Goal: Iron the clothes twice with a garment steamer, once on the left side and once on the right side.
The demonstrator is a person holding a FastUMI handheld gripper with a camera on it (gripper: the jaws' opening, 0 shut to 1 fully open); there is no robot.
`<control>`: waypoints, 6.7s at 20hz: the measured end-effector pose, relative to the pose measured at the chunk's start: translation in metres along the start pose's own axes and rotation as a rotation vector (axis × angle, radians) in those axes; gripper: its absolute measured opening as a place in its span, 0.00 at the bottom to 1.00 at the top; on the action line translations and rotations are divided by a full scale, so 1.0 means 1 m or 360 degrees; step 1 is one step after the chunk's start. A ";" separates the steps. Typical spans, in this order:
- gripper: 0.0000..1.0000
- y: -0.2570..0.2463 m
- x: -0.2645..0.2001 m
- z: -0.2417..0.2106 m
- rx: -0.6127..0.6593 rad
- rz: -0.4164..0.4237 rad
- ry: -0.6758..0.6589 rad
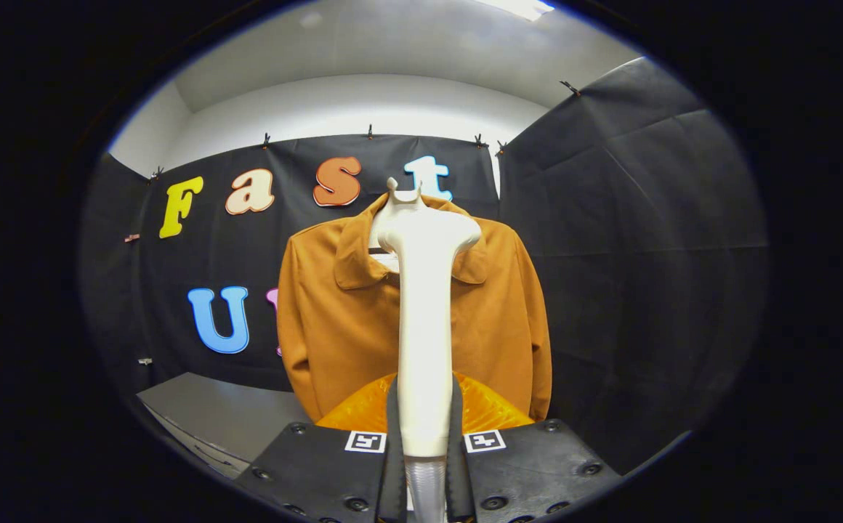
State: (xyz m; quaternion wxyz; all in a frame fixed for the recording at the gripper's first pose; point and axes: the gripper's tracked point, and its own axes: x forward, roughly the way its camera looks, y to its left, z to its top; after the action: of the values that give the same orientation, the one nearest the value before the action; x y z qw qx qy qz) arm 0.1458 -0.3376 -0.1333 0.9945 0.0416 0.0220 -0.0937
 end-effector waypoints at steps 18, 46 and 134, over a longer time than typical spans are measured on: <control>0.25 -0.057 0.029 -0.125 0.0060 0.0004 0.0321; 0.25 -0.110 -0.068 -0.364 0.0088 -0.0201 0.1145; 0.24 0.236 -0.095 0.019 -0.0124 0.0158 0.0187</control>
State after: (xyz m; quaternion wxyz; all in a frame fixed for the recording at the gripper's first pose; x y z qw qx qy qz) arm 0.0972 -0.0908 -0.0907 0.9958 0.0094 0.0818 -0.0407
